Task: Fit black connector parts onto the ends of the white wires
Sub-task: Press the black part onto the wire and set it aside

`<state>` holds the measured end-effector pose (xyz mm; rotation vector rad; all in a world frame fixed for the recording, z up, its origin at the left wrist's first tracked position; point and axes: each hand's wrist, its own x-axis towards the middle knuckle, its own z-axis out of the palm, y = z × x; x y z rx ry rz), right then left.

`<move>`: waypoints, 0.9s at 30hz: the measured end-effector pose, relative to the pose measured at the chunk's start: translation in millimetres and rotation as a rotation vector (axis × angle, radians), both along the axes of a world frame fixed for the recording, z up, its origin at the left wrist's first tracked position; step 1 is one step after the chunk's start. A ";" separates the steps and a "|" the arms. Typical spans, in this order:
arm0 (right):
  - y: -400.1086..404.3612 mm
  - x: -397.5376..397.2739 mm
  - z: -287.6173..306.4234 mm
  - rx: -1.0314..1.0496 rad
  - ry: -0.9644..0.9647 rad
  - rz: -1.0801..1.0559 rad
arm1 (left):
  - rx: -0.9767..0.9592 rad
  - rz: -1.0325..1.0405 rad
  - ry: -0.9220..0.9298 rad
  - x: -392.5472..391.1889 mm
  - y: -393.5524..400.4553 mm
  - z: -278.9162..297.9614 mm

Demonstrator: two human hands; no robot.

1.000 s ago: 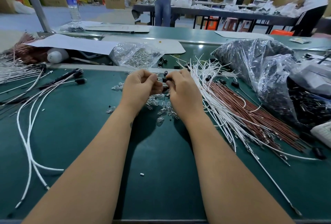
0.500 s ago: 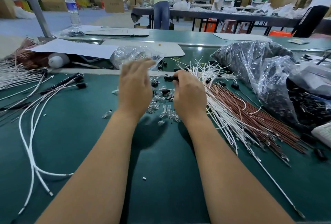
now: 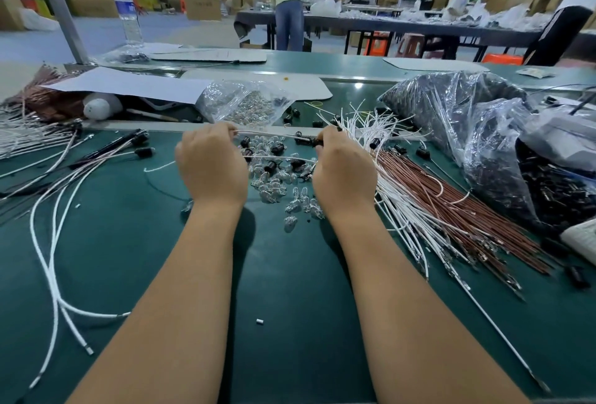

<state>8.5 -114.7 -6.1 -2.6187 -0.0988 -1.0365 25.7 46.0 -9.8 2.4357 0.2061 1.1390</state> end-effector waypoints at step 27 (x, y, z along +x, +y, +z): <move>5.9 -2.3 -0.2 0.276 0.091 0.341 | -0.346 -0.666 0.064 -3.5 -26.9 3.3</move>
